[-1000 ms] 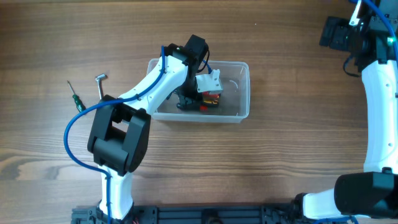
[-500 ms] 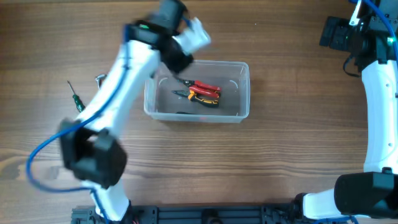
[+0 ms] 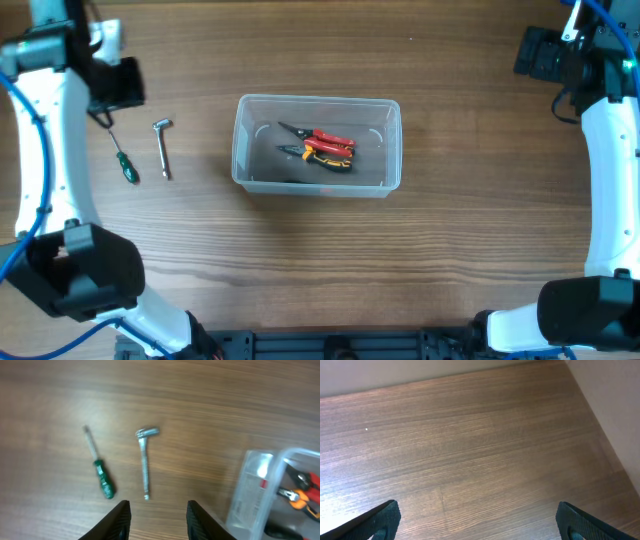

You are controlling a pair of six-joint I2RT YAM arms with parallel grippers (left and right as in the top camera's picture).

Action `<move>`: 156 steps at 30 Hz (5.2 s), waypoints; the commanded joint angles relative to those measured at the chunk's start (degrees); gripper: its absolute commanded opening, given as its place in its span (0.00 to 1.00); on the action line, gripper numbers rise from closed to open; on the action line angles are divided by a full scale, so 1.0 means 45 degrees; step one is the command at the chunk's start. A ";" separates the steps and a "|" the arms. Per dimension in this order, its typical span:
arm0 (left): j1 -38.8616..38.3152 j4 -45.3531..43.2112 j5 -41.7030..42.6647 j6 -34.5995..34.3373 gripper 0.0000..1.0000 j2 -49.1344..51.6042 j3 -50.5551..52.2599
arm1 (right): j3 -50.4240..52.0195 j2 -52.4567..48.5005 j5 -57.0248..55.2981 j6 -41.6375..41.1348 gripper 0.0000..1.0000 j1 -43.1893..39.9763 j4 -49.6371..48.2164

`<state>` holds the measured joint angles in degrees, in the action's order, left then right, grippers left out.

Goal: Pack container
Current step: 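Lower the left gripper over the silver L-shaped socket wrench, then close the left gripper on the socket wrench shaft and lift, then carry the socket wrench over the container and lower it in, then open the left gripper and withdraw it toward the upper left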

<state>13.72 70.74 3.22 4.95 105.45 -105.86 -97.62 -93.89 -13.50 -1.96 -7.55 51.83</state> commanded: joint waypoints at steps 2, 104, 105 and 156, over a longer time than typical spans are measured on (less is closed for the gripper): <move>0.0350 -0.0797 0.0073 -0.0636 0.40 0.0107 0.1826 | 0.0029 -0.0087 0.0053 -0.0257 1.00 0.0015 -0.0039; -0.2953 -0.5464 -0.0413 0.0957 0.04 -0.2103 0.3259 | 0.0029 -0.0087 0.0053 -0.0253 1.00 0.0015 -0.0039; -0.3521 -0.5309 -0.0325 0.1559 0.04 -0.2186 0.3259 | 0.0029 -0.0087 0.0053 -0.0253 1.00 0.0015 -0.0039; -1.0234 -0.4221 -0.0296 0.7917 0.12 0.1870 0.2521 | 0.0029 -0.0087 0.0053 -0.0253 1.00 0.0015 -0.0039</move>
<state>-33.26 51.88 3.16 42.37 120.46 -90.87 -97.62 -93.89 -13.50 -1.96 -7.55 51.86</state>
